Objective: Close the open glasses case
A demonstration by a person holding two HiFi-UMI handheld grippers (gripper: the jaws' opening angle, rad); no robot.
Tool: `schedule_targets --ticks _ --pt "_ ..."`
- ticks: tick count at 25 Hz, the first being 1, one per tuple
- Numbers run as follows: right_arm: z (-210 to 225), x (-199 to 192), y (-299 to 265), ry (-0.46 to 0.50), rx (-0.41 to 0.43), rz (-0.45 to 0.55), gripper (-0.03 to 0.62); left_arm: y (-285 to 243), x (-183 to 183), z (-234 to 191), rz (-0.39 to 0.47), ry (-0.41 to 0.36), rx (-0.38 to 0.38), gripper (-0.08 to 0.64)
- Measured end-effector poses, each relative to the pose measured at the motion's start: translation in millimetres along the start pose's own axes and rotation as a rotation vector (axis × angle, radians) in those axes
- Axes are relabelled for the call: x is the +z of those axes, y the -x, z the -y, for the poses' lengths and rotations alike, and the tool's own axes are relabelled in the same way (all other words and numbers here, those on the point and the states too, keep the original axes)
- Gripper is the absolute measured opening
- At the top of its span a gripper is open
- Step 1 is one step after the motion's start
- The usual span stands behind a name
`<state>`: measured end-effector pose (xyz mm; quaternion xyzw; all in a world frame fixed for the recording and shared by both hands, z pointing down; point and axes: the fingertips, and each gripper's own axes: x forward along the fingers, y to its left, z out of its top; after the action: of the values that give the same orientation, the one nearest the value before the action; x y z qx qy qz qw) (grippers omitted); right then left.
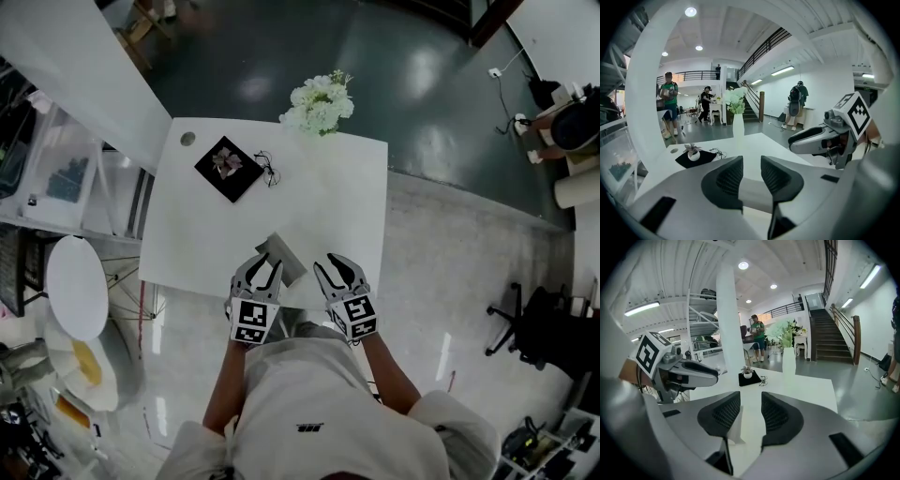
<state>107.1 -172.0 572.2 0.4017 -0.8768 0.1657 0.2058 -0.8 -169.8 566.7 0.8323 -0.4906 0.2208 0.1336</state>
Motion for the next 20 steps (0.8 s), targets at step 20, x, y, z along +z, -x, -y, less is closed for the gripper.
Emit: schedule_targets --ticks 20 --pt "17 -52 -49 -0.027 -0.046 -0.149 0.14 -59 -72 0 -0.163 0.011 -0.111 0.109"
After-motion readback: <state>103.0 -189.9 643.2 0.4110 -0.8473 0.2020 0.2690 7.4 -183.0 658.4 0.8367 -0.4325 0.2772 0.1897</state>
